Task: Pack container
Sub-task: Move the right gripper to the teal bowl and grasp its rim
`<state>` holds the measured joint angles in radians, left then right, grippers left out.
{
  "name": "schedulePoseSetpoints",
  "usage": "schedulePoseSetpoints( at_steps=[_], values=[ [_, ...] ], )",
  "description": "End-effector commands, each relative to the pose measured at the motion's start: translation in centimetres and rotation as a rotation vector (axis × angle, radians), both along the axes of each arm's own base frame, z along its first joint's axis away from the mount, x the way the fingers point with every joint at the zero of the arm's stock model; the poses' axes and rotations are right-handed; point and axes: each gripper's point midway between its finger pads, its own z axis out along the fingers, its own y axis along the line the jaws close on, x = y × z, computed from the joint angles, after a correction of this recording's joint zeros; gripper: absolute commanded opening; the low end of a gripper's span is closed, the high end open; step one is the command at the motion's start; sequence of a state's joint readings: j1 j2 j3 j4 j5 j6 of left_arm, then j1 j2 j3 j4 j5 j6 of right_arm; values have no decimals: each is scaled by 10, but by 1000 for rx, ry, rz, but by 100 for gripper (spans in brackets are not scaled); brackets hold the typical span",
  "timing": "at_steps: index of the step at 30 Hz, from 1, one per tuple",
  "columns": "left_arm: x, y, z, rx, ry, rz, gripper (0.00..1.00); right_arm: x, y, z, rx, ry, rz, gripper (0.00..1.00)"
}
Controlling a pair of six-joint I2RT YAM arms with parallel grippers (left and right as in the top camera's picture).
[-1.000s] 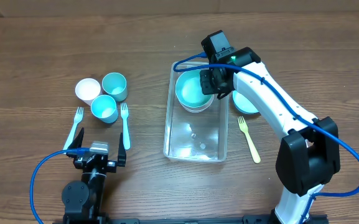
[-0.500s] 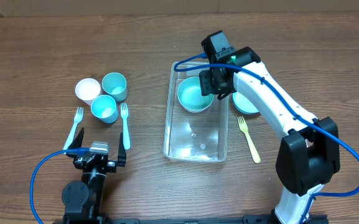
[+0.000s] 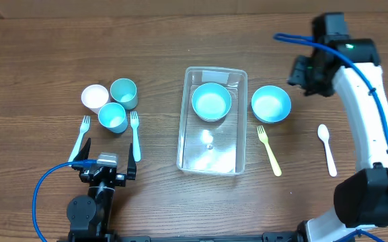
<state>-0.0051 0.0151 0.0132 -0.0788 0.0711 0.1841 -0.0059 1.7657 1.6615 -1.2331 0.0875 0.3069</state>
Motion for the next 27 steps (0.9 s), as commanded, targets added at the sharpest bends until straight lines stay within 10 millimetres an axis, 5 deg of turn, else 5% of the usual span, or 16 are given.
schedulePoseSetpoints(
  at_steps=[1,10,18,20,23,27],
  values=[
    [0,-2,0,10,-8,-9,100,-6,-2,-44,65,63,-18,59],
    [0,-2,0,10,-8,-9,100,-19,16,-128,175,45,-4,59],
    [0,-2,0,10,-8,-9,100,-21,16,-143,173,27,-2,58],
    [0,-2,0,10,-8,-10,100,-20,16,-143,173,21,-2,51],
    [0,-2,0,10,-8,-9,100,-18,16,-143,173,16,-1,25],
    [0,-2,0,10,-8,-9,100,-19,16,-143,173,18,-2,17]
  ],
)
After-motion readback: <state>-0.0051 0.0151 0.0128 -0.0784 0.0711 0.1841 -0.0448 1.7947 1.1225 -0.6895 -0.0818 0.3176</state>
